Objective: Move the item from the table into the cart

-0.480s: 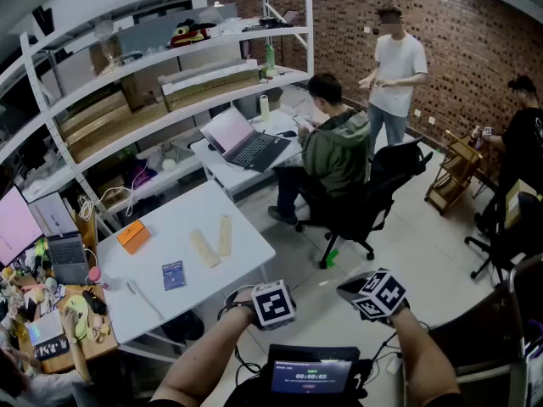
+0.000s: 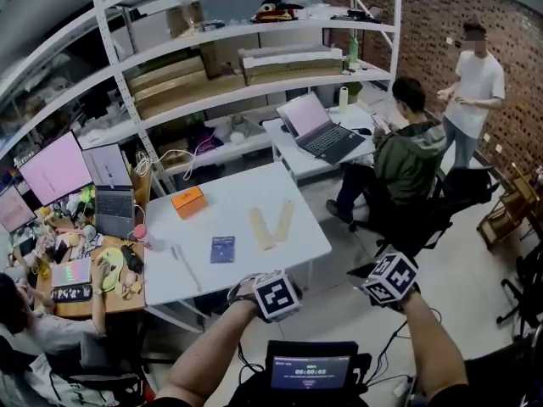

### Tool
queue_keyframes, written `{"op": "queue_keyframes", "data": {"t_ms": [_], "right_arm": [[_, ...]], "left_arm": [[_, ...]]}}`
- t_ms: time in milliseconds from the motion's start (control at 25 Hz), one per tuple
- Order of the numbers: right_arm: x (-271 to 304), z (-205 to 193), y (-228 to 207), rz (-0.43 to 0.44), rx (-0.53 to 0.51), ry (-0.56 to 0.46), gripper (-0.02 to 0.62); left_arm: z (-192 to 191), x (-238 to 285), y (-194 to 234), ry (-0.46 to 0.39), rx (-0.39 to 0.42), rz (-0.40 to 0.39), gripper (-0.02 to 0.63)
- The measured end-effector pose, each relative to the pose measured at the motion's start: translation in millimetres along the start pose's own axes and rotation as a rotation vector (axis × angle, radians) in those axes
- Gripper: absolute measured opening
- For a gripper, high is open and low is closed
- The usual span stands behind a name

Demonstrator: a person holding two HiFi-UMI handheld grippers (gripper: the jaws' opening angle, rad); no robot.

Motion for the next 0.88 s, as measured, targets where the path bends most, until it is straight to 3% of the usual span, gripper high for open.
{"op": "queue_keyframes", "data": {"t_ms": [280, 440, 640, 880], "right_arm": [[133.8, 129.3, 17.4, 0.13, -0.124, -0.024, 0.005], [201.0, 207.6, 26.9, 0.174, -0.188, -0.027, 0.005], [260.0, 320.1, 29.9, 0.231, -0.271, 0.007, 0.005], [323.1, 397.4, 4.2, 0.311, -0.376, 0.023, 0.005]], "left_arm": [[-110.0, -51.5, 109.7, -0.091, -0.21, 0.137, 0.003], [-165.6, -91.1, 169.6, -0.222, -0.309, 0.189, 0.003], [-233.2, -148.9, 242.6, -0.22, -0.433, 0.25, 0.003], [-284.4, -156.4, 312.6, -0.205, -0.599, 0.315, 0.003]]}}
Point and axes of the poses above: the fingertips, and each gripper's own axes: x forward along the fingers, y to its left, z out of its top, the point moved 3 cm from there along -x, backward along the fingers, and after that the axes turned 1 degree about -z, right-handed, at the moved point
